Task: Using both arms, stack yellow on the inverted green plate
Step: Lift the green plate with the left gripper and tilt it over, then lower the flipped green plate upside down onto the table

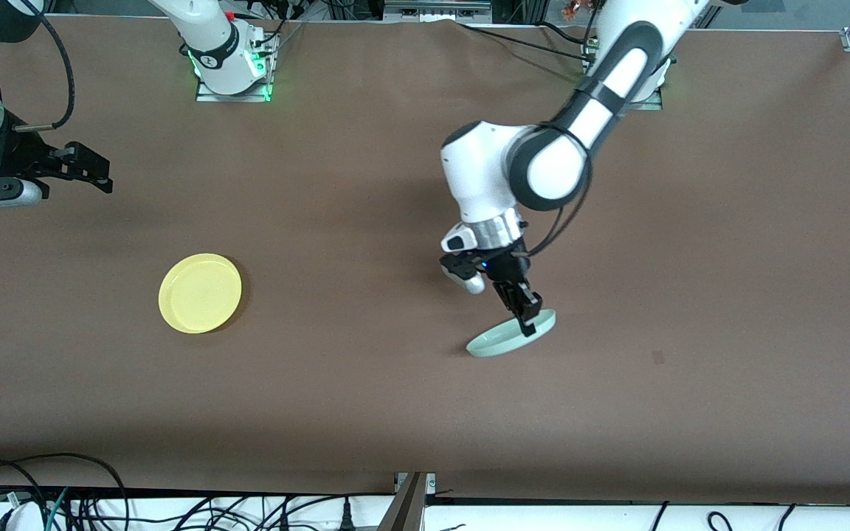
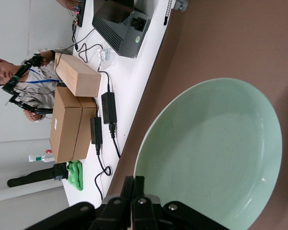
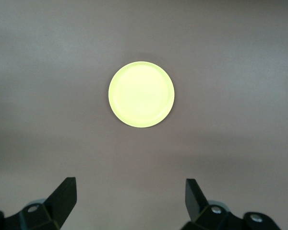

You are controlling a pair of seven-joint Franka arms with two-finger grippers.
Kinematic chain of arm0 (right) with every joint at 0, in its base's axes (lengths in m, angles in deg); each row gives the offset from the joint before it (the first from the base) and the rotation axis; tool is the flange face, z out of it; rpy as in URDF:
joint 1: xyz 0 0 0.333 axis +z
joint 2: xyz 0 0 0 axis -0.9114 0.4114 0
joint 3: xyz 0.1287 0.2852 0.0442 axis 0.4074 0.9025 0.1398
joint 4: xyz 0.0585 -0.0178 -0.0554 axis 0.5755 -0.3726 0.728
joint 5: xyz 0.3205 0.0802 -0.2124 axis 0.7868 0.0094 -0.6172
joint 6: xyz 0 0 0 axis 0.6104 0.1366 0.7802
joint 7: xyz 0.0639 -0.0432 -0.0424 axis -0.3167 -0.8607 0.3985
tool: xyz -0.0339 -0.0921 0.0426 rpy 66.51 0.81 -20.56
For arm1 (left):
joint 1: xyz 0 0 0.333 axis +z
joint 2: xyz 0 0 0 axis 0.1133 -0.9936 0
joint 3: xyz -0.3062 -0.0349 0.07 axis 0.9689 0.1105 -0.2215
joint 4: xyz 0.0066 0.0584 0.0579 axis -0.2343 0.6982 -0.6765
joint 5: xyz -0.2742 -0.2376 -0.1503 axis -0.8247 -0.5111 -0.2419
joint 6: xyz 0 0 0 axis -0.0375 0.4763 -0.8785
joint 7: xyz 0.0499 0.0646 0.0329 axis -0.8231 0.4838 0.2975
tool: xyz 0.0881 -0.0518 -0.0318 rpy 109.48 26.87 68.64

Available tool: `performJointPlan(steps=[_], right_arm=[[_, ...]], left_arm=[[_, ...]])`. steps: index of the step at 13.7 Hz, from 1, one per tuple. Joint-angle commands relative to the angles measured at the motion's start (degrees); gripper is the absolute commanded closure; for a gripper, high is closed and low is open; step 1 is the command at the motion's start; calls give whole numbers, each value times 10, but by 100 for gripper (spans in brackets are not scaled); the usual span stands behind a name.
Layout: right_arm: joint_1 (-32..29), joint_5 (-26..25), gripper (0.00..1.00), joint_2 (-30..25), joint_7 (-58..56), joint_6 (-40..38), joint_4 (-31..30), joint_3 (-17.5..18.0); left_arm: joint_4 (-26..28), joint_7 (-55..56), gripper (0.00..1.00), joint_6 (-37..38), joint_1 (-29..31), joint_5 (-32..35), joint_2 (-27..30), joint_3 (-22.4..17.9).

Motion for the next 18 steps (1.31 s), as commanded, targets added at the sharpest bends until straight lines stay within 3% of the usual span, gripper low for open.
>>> performJointPlan(steps=[1, 5, 10, 14, 18], right_arm=[[2, -4, 0, 5, 5, -10, 12, -1], [2, -3, 0, 5, 5, -10, 11, -1], [2, -3, 0, 5, 6, -19, 10, -1], [2, -3, 0, 5, 6, -19, 10, -2], [2, -3, 0, 5, 6, -19, 11, -1]], left_arm=[[-12, 67, 100, 73, -55, 38, -18, -4], [-52, 137, 100, 174, -116, 70, -68, -4], [-62, 138, 100, 261, -152, 100, -76, -4], [-67, 154, 100, 312, -171, 138, -108, -4], [-94, 163, 100, 308, -185, 136, -129, -2]])
